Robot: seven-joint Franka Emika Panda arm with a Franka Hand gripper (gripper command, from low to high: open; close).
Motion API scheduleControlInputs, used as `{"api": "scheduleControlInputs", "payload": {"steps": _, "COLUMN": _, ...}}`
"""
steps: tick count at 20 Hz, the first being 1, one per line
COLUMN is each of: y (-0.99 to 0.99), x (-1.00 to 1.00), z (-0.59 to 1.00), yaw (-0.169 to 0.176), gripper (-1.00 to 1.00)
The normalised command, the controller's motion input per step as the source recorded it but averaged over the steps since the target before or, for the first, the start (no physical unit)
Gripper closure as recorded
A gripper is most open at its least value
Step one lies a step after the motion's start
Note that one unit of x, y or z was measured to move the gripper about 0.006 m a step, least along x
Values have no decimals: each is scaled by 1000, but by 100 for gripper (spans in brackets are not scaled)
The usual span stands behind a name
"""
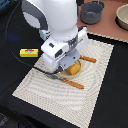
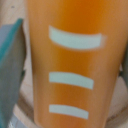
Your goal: Place the bread, butter, and milk from the table onto the serving area.
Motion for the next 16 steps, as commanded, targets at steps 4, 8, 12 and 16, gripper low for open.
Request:
{"api": "scheduleControlInputs", "payload": {"steps": 4, "y": 180, "x": -318, "z": 810, "yaw": 13, "gripper": -100}}
{"api": "scheduleControlInputs", "payload": {"steps": 8, "y": 242, "x": -781, "z": 607, "yaw": 50, "gripper": -100}}
{"api": "scheduleControlInputs", "payload": {"steps": 12, "y": 254, "x": -924, "z": 291, "yaw": 72, "gripper": -100}}
{"api": "scheduleControlInputs", "payload": {"steps": 16, "y": 177, "x": -984, "z": 109, "yaw": 77, "gripper": -100}}
